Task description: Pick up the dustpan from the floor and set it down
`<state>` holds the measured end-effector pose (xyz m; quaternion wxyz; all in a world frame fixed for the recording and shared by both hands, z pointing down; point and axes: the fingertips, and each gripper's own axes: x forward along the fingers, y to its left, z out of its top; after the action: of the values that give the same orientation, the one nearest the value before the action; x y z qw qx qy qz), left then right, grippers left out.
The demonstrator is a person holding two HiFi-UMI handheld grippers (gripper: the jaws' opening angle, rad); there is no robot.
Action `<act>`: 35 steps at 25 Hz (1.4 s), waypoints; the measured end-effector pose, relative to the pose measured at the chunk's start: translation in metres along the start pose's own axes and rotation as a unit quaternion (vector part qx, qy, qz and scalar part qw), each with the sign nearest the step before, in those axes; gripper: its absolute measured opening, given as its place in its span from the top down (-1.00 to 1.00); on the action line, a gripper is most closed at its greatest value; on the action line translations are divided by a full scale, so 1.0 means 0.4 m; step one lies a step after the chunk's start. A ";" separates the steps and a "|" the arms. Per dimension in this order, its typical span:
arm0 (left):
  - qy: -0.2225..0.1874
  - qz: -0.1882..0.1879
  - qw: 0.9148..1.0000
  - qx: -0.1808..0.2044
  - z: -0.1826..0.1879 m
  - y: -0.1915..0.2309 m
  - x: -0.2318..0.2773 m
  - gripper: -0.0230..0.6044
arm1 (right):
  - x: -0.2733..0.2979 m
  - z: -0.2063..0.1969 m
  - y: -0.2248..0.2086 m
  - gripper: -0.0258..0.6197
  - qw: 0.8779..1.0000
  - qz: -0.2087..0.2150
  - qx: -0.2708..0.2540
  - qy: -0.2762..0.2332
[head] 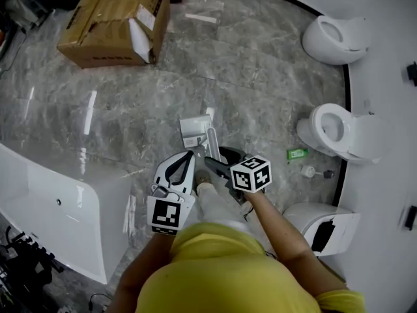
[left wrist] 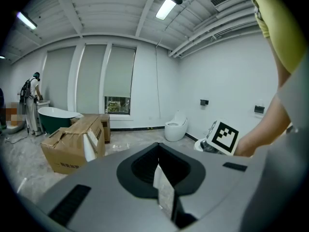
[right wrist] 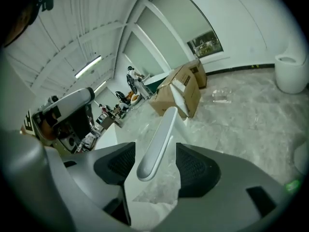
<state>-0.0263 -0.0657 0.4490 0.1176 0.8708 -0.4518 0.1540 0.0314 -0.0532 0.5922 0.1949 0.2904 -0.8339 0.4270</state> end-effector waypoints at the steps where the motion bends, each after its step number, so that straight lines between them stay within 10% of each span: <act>1: 0.001 0.002 1.000 -0.002 -0.002 0.004 -0.001 0.92 | 0.010 -0.005 0.001 0.06 1.000 0.014 0.012 0.007; 11: 0.011 0.013 1.000 -0.009 -0.022 0.026 -0.024 0.92 | 0.072 0.012 0.031 0.18 0.994 0.104 0.040 0.011; 35: -0.007 0.009 1.000 0.001 0.002 0.004 -0.066 0.92 | -0.107 0.140 0.226 0.35 0.989 0.100 0.043 -0.099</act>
<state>-0.0418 -0.0469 0.4385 0.1127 0.8680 -0.4600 0.1495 0.0007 -0.0434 0.4822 0.0545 0.2545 -0.8547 0.4491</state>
